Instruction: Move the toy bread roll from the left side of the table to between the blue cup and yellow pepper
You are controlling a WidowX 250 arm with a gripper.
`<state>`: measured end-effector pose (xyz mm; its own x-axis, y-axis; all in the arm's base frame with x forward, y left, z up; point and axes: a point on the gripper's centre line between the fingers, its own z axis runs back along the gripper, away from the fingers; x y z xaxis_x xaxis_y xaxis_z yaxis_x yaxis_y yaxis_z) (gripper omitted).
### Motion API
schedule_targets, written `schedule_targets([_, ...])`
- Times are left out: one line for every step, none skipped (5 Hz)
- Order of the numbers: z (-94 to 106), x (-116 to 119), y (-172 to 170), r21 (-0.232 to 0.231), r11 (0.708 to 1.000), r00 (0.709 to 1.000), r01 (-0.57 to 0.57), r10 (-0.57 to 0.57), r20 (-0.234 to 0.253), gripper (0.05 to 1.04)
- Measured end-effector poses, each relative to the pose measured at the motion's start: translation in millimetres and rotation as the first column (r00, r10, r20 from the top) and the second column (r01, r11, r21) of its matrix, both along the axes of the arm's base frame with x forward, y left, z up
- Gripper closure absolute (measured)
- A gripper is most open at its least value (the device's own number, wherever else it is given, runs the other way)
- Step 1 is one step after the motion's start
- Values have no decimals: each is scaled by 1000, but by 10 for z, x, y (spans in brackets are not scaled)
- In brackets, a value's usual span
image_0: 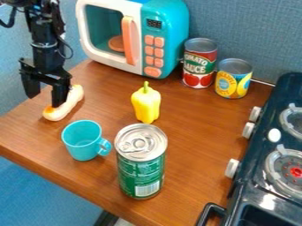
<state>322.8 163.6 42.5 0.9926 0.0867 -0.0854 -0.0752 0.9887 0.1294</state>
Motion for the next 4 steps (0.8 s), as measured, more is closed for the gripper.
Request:
schedule_targets([-69,75,-38,-13,1000,1000,-2,2,-2,79])
schedule_targets([-154,115,-63,-12,1000,1000,-15,15,-14,79])
schedule_targets([-189,136,-27,5,999,999,-38,38,-19,107])
schedule_targets([-175,155,-3,13,999,999,-42,42,-25,236])
